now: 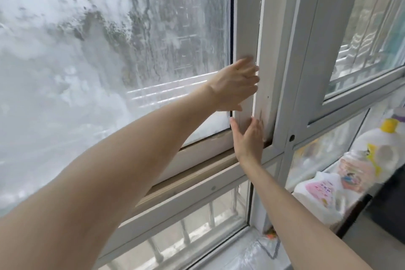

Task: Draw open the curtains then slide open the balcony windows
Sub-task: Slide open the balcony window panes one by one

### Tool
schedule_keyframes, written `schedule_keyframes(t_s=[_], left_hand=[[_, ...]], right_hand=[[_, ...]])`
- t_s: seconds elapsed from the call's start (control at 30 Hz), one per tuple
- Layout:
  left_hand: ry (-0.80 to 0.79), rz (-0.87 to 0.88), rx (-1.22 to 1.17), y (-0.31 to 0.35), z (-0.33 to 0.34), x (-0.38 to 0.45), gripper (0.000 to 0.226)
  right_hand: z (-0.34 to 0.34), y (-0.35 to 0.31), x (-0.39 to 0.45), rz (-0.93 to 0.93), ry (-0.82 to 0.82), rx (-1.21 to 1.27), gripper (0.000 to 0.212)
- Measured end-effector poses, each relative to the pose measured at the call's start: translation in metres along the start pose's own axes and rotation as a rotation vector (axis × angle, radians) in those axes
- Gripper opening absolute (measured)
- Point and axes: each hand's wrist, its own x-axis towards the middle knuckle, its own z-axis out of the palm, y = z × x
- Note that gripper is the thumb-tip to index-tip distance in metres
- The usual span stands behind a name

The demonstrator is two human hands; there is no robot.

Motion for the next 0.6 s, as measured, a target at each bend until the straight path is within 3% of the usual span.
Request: schedule_keyframes(t_s=[0.23,0.43,0.6], left_hand=[[-0.012,-0.039,-0.146,0.004,-0.007,0.025,0.063],[0.07,-0.137,-0.345,0.008,-0.01,0.03,0.053],[0.125,-0.167,-0.421,0.007,-0.012,0.034,0.059]], right_hand=[[0.001,0.0,-0.002,0.019,-0.006,-0.003,0.06],[0.003,0.003,0.002,0.018,-0.029,0.002,0.055],[0.002,-0.002,-0.002,0.009,-0.007,0.01,0.053]])
